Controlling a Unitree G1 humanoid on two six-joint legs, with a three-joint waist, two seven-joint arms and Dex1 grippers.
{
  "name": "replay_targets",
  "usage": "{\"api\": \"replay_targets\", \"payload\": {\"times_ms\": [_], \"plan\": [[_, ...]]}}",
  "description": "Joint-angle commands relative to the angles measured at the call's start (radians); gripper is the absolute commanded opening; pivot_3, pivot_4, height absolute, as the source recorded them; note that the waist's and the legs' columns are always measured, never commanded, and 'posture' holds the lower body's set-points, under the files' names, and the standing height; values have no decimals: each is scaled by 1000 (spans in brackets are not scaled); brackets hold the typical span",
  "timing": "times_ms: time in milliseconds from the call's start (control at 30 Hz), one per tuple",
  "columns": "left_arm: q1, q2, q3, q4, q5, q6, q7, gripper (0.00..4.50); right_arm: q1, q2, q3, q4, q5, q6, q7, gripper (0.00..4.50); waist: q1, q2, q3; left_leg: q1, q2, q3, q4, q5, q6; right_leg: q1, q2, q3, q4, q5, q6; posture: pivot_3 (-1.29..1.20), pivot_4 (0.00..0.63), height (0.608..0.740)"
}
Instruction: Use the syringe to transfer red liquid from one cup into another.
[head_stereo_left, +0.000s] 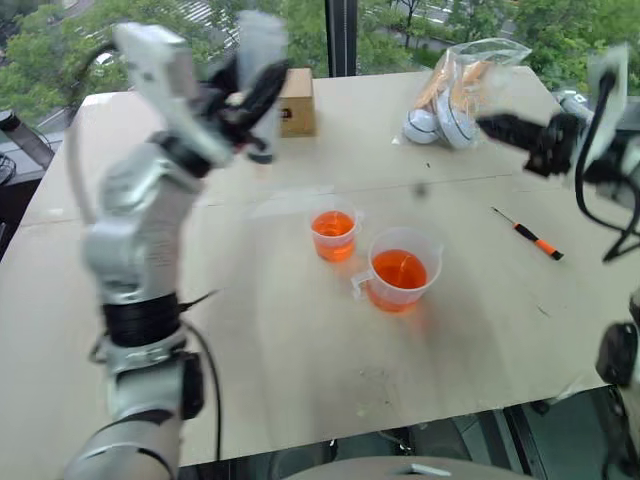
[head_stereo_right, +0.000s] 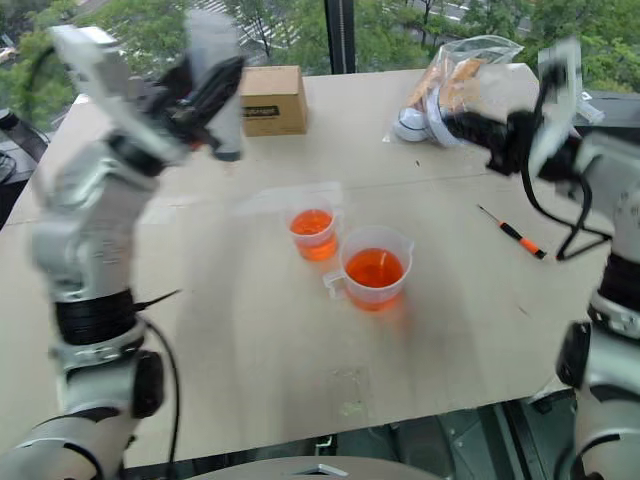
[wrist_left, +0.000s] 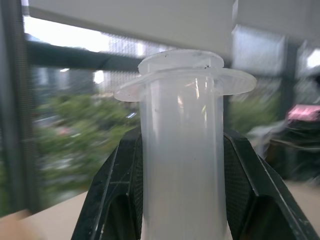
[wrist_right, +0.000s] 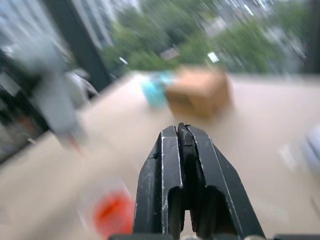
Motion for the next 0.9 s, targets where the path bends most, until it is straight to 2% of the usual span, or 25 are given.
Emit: {"api": "replay_targets", "payload": {"times_ms": [33,100,167,267,333,400,467,567,600,633,700,800,833,900], "plan": [[152,144,76,-36,26,106,-26,1409,142,-97,-40,-164,19,-97,146,53,-1,1,0,0,0,0,-1,0,0,0,1,0,0,0,0,0,150,740],[267,198,99,-77,14,163,-43,1409,272,-161,-15,-191,-37,-162,219,53,3,0,0,1,0,-1,-1,0,0,0,4,0,-1,0,0,0,150,740],[389,212,102,-133,-1,225,-40,1409,425,-194,13,-190,-140,-318,300,53,12,-2,-1,0,1,-1,1,0,0,0,4,1,-2,0,0,0,150,740],[519,196,83,-202,-3,276,-23,1409,568,-173,30,-144,-235,-494,359,53,24,-4,-2,1,0,-1,3,-1,1,2,-1,1,-4,0,0,0,150,740],[572,154,30,-184,65,216,5,1409,635,-139,74,-96,-311,-588,343,53,29,-4,-2,1,0,-1,5,-1,1,2,-1,2,-2,0,1,0,150,740],[571,102,-2,-146,106,160,29,2429,667,-110,120,-39,-394,-700,336,0,36,-4,-2,6,0,-1,6,-1,1,7,-1,2,-1,0,1,0,150,740],[563,77,-19,-122,137,116,31,3247,670,-84,134,0,-427,-758,329,0,35,-3,-1,14,0,-1,5,-3,3,14,-1,2,-1,0,0,0,150,740],[546,37,-21,-91,150,53,26,4499,656,-49,141,64,-455,-809,305,855,33,-3,-2,15,0,0,4,-1,1,14,-1,4,0,0,0,0,150,740],[548,35,-18,-89,161,23,18,4500,656,-53,149,83,-469,-835,319,1450,32,-3,-2,15,0,0,4,-1,1,14,-1,4,0,0,0,0,150,740],[551,36,-17,-88,170,1,11,4500,657,-57,155,95,-479,-855,332,1814,32,-3,-2,15,0,0,4,-1,1,14,-1,5,0,0,0,0,150,740],[569,32,0,-101,169,-39,-5,4500,656,-56,144,107,-461,-855,352,2836,32,-3,-2,15,0,1,3,-1,1,13,-1,5,-1,0,0,0,150,740],[670,60,50,-247,101,-11,-62,4500,652,-68,93,107,-390,-820,395,4290,28,-3,-2,14,0,2,1,-1,1,12,-2,6,-3,0,0,0,150,740],[721,81,49,-299,113,7,-68,4500,660,-73,80,104,-376,-818,407,4456,25,-3,-2,14,0,2,1,-1,1,12,-2,6,-3,0,0,0,150,740],[838,104,50,-389,121,33,-83,4500,698,-79,63,89,-346,-808,437,4456,25,-3,-2,14,0,2,-2,-1,1,12,-3,6,-5,0,0,0,150,740]]}}
